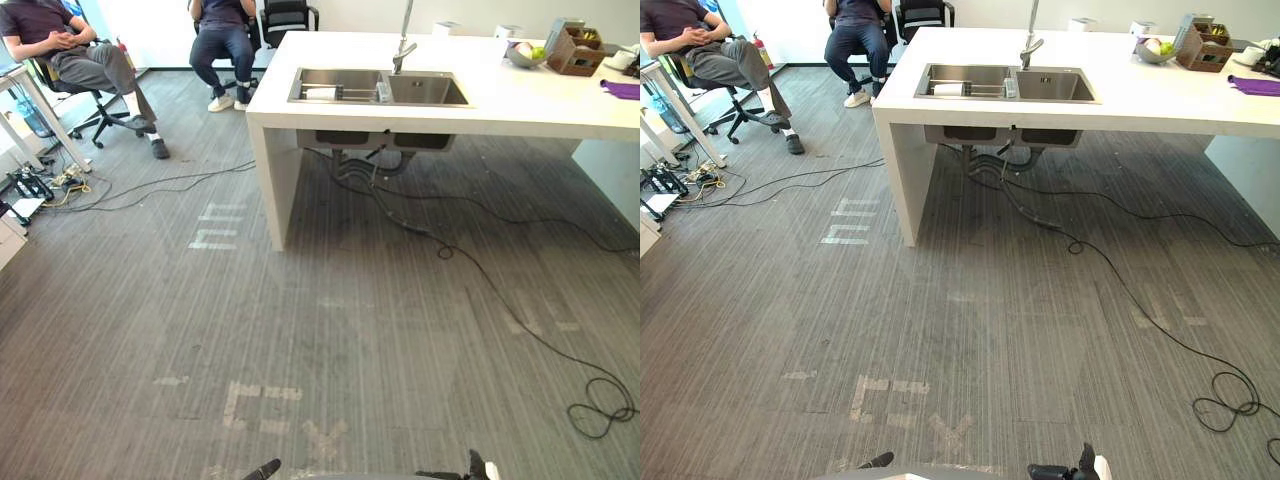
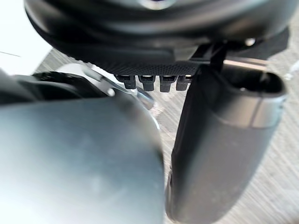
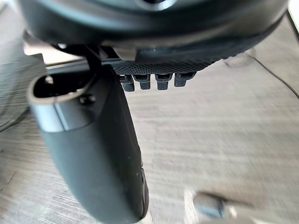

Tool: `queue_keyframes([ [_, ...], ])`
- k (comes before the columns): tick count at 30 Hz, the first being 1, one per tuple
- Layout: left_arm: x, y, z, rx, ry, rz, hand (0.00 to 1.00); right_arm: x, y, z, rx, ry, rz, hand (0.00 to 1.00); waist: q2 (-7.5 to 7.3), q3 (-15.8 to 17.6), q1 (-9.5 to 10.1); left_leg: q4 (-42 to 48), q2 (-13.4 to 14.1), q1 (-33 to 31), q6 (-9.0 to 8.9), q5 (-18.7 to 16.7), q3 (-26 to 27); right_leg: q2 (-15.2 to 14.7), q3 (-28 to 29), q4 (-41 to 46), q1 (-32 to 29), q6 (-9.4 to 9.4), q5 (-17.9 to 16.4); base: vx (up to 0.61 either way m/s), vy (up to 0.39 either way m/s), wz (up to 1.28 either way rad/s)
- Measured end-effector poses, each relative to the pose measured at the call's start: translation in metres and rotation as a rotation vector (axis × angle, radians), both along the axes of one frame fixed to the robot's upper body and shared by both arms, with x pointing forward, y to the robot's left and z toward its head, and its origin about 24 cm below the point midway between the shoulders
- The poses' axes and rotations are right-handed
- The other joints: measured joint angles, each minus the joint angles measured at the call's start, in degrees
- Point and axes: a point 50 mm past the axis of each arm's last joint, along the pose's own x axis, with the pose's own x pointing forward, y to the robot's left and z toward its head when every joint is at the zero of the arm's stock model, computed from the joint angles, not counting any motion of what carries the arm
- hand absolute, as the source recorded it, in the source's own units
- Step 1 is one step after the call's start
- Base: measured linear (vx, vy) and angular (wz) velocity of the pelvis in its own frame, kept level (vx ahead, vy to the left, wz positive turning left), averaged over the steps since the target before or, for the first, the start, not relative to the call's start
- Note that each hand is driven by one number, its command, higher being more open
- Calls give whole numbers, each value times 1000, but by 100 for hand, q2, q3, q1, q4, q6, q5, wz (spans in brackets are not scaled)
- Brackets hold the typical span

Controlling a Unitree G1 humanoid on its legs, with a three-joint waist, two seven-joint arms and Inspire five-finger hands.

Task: Walk over to the sink, pick up the cup, carry it to the dishwasher, place the cup inside the dishwasher, then close the dishwasher door

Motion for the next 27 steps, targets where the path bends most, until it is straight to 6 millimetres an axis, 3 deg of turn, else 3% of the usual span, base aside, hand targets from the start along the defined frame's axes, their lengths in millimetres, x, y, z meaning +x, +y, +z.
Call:
queue_keyframes([
  [4,6,1,1,57,-74,-23,100,16,4,5,-35,-71,75,100,-15,9,7,-50,-4,42,-15,12,4,-4,2,2,16,9,-6,-28,-12,0],
  [10,10,1,1,88,-102,-41,100,19,7,4,30,-71,96,100,-36,21,8,-101,-7,56,-16,27,5,-5,-4,-12,15,8,-7,-12,-7,0],
  [18,12,3,2,121,-107,-7,100,9,7,0,224,-85,-70,100,-56,19,-4,-148,-11,77,-10,53,0,-6,-14,-39,27,8,-6,-8,-5,0],
  [27,10,-4,1,85,-115,186,100,4,9,-2,400,-181,-280,100,-96,-4,-3,-150,-11,109,-10,53,4,-7,-20,-58,61,5,-5,-41,-23,0],
])
